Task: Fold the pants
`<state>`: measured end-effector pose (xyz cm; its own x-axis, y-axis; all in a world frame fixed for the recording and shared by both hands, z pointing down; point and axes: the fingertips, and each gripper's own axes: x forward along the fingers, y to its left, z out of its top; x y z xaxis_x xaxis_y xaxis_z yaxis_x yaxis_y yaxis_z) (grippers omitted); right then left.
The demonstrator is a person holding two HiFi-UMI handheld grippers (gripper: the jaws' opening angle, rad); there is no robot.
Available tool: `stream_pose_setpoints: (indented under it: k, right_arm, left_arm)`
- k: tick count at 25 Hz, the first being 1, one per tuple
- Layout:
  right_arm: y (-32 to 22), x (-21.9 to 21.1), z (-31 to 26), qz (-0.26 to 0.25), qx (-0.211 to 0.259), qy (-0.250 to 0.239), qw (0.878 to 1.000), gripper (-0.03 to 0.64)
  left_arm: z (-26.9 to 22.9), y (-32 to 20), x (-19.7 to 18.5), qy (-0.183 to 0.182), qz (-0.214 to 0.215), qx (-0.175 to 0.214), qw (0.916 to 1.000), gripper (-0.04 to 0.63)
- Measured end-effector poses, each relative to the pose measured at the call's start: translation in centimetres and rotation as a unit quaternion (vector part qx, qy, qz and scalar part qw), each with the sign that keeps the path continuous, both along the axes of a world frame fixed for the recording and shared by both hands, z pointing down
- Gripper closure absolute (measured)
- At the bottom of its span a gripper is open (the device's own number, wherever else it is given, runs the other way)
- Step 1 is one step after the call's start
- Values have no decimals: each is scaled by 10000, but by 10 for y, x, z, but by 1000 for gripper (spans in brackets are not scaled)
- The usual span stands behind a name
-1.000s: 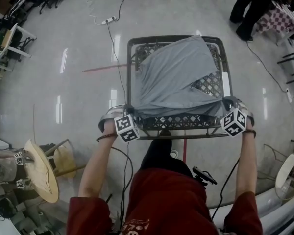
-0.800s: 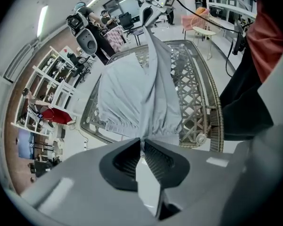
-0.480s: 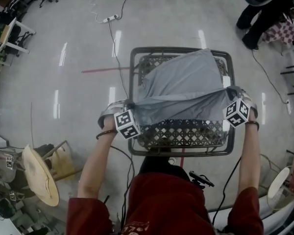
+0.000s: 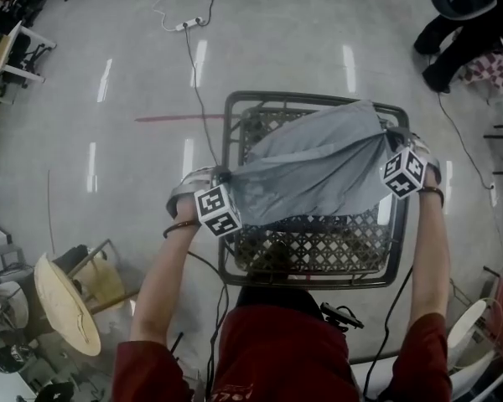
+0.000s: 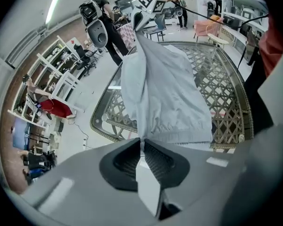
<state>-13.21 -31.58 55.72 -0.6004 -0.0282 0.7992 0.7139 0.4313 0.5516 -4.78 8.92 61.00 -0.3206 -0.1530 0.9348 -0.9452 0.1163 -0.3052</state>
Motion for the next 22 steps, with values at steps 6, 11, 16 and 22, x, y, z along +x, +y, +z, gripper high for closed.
stream_pose_setpoints:
  k: [6, 11, 16, 22]
  right_arm:
    - [6, -57, 27, -115, 256, 184, 9994, 607]
    - [17, -95, 53, -106, 280, 332, 9990, 607]
    - [17, -112, 92, 30, 337, 490, 9982, 607]
    - [20, -115, 120, 202, 420, 470, 9978, 581]
  left_arm:
    - [22, 9, -15, 223, -212, 7, 9995, 558]
    - [40, 12, -29, 354, -336, 23, 9988, 558]
    - [60, 13, -38, 436, -378, 2, 9983, 555]
    - [62, 17, -43, 289, -502, 144, 9982, 542]
